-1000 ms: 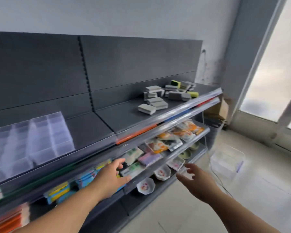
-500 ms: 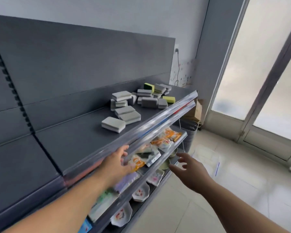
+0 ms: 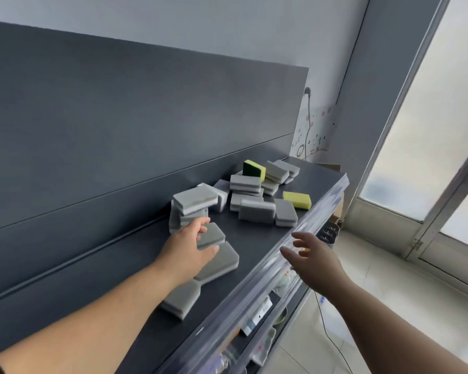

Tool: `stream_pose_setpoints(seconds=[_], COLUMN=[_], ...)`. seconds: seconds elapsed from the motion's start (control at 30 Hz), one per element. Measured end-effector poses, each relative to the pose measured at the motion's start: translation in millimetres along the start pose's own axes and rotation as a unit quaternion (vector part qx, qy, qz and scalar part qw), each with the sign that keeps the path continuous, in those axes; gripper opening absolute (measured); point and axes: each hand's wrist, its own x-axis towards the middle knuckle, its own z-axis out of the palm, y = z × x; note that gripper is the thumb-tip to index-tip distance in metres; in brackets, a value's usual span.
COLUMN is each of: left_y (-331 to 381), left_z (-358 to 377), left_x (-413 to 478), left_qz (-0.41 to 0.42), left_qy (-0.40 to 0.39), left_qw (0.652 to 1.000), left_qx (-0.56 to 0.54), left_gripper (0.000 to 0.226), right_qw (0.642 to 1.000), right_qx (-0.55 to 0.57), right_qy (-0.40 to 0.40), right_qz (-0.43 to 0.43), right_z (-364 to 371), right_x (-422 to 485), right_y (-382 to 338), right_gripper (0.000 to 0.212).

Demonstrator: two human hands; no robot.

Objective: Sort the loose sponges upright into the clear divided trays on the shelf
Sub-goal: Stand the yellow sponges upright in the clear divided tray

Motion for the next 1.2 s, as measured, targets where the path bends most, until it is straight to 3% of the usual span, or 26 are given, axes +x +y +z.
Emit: stream_pose_setpoints(seconds=[0.13,0.4,0.57,0.77,0.9,1.2], left_y=[14.0,67.5,86.7,93.1,91.0,92.4], left_z=[20.3,83.9,123.3,152.2,161.2,147.0], left_x=[58.3,195.4,285.1,376.1,411.7,411.4], left_qz=[0.006,-0.027,-0.118,-0.237,-0.318,-0.341], left_qy=[0.024,0.06,0.094,0.124,0.117,0.133], left_qw=[1.0,0.997,0.987,0.953,0.925,0.916], left_qx=[0.012,0.032,0.053,0.146,0.172,0.161], left_gripper=[0.058,0.056,0.053,0.053,0.065,0.039], right_qw=[1.0,0.995,0.979,0.928,0.909,0.927], right_qx=[-0.003,-0.044,-0.129,-0.239,-0.25,-0.145], right_qy=[0.012,-0.043,-0.117,-0.247,-0.288,-0.31], right_qz=[-0.017,-0.078,-0.104,-0.141,-0.17,-0.156], right_z=[-7.2,-39.5,-57.2,-48.0,-36.9,-32.5], right_x=[73.8,237.5,320.3,383.2,399.3,407.6], right_y=[6.8,45.7,75.5,92.2,98.8,101.7], right_gripper=[0.048,0.05,0.059,0.085,0.066,0.03])
